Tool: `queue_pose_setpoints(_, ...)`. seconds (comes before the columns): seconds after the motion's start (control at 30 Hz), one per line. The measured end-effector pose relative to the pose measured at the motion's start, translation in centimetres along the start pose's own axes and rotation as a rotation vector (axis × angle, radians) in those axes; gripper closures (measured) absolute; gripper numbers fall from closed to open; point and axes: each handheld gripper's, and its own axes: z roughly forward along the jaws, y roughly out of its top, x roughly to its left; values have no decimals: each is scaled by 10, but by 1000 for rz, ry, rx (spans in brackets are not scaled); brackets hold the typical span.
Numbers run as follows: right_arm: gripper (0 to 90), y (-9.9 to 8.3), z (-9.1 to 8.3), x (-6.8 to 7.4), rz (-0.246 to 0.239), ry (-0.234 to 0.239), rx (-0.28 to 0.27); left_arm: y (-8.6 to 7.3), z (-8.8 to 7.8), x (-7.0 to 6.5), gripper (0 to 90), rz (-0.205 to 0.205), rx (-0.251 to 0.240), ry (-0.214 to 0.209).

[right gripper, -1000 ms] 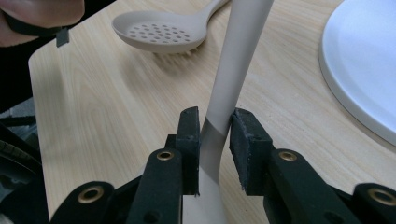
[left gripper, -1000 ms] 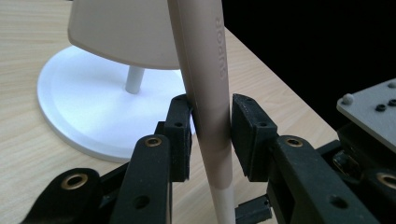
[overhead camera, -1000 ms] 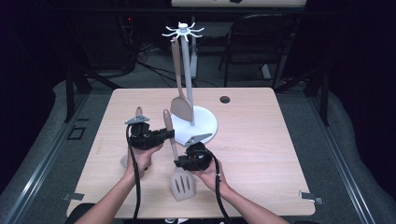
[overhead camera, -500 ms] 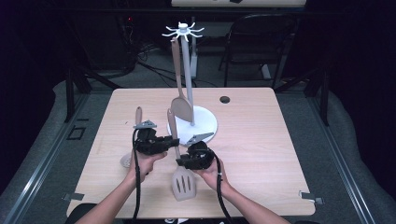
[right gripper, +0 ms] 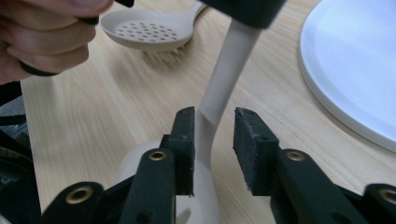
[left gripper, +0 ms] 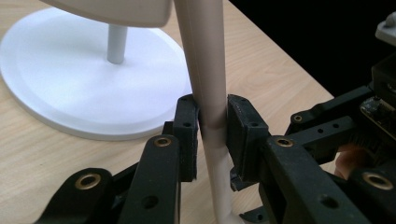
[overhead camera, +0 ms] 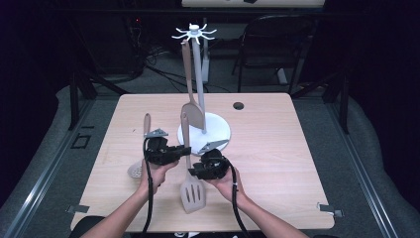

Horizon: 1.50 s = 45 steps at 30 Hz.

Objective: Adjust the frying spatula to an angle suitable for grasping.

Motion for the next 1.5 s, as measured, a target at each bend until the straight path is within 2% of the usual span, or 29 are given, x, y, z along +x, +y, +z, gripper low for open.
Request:
queue_pose_setpoints(0.1, 636, 1, -3, -1, -5, 1, 22, 2, -4, 4, 756, -15, -20, -4)
queue_pose_setpoints(0.13, 598, 2, -5, -1, -21, -8, 50, 3, -5, 5, 759, -13, -23, -4)
queue_pose_setpoints(0.27, 550, 2, -10, -4, -21, -10, 61, 6, -7, 5, 764, -15, -36, -11)
queue_pose_setpoints(0.4, 505, 2, -20, -10, -12, -27, 48, 9, -8, 4, 768, -6, -44, -20)
queue_pose_setpoints(0.7, 313, 1, -41, -28, 5, -65, 50, 18, -11, 1, 773, 11, -55, -26)
queue_pose_setpoints(0.93, 305, 1, -54, -38, 31, -94, 14, 28, -14, -1, 776, 28, -55, -39)
queue_pose_setpoints(0.97, 307, 1, -56, -40, 22, -105, 26, 29, -15, -2, 776, 37, -48, -46)
queue_pose_setpoints(1.13, 314, 0, -60, -46, 46, -119, 14, 36, -18, -8, 776, 74, -48, -46)
queue_pose_setpoints(1.3, 318, -1, -63, -49, 42, -136, 18, 41, -23, -12, 776, 101, -53, -45)
queue_pose_setpoints(1.4, 318, -2, -65, -52, 58, -142, 7, 45, -24, -13, 776, 114, -51, -43)
queue_pose_setpoints(1.5, 315, -2, -67, -55, 49, -154, 14, 49, -23, -15, 776, 132, -45, -39)
